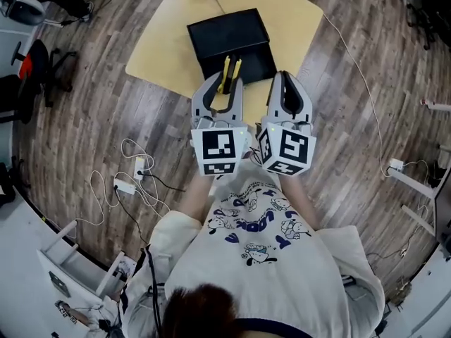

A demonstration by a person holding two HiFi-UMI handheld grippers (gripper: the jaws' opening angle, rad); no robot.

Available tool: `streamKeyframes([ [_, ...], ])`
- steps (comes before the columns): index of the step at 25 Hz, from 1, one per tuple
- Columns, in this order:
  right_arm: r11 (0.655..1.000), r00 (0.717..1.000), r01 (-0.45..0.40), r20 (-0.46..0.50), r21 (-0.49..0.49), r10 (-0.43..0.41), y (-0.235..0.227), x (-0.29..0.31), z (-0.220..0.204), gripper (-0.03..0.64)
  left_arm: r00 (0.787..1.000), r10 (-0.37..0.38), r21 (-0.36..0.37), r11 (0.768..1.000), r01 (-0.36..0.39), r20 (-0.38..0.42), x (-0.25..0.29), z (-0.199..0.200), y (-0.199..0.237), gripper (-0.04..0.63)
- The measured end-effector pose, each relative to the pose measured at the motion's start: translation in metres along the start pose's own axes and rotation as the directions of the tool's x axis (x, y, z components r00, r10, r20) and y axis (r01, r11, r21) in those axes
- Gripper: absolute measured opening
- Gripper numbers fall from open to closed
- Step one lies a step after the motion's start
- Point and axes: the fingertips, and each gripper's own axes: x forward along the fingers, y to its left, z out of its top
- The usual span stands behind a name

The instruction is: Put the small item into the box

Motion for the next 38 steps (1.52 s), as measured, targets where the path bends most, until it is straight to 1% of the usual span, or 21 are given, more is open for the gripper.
streamKeyframes([
  [4,0.998,0.998,0.052,-0.034,0.019,-0.052,-0.006,0.015,-0.01,0.04,0.995,-0.061,0.036,0.997,0.064,-0.076,0.026,-0.016,0.005,0.121],
  [8,0.993,0.991,0.114,-0.069,0.033,-0.111,-0.013,0.028,-0.02,0.039,0.98,-0.133,0.066,0.987,0.144,-0.149,0.051,-0.031,0.008,0.121],
  [11,0.986,0.983,0.16,-0.099,0.046,-0.155,-0.023,0.039,-0.028,0.038,0.962,-0.173,0.098,0.975,0.197,-0.213,0.07,-0.043,0.009,0.121],
  [14,0.977,0.972,0.205,-0.127,0.057,-0.197,-0.032,0.048,-0.036,0.039,0.932,-0.21,0.124,0.959,0.255,-0.297,0.088,-0.06,0.009,0.121],
  [19,0.958,0.949,0.279,-0.175,0.072,-0.264,-0.043,0.055,-0.052,0.038,0.861,-0.271,0.15,0.919,0.364,-0.431,0.11,-0.088,0.002,0.121],
  [24,0.937,0.923,0.339,-0.226,0.086,-0.313,-0.053,0.06,-0.07,0.039,0.787,-0.321,0.172,0.866,0.469,-0.527,0.125,-0.112,-0.015,0.121],
  [26,0.931,0.914,0.354,-0.242,0.088,-0.324,-0.056,0.062,-0.077,0.038,0.756,-0.333,0.167,0.85,0.499,-0.563,0.131,-0.122,-0.019,0.121],
  [30,0.921,0.9,0.378,-0.273,0.095,-0.341,-0.061,0.064,-0.091,0.039,0.692,-0.328,0.164,0.824,0.542,-0.643,0.136,-0.144,-0.023,0.121],
  [34,0.913,0.885,0.397,-0.303,0.097,-0.353,-0.062,0.063,-0.104,0.038,0.628,-0.329,0.161,0.789,0.593,-0.705,0.139,-0.16,-0.025,0.121],
  [36,0.91,0.879,0.403,-0.318,0.097,-0.355,-0.063,0.062,-0.11,0.038,0.592,-0.322,0.146,0.782,0.606,-0.739,0.142,-0.17,-0.026,0.123],
  [38,0.908,0.875,0.407,-0.328,0.098,-0.357,-0.064,0.061,-0.116,0.038,0.554,-0.306,0.13,0.779,0.613,-0.774,0.144,-0.183,-0.027,0.123],
])
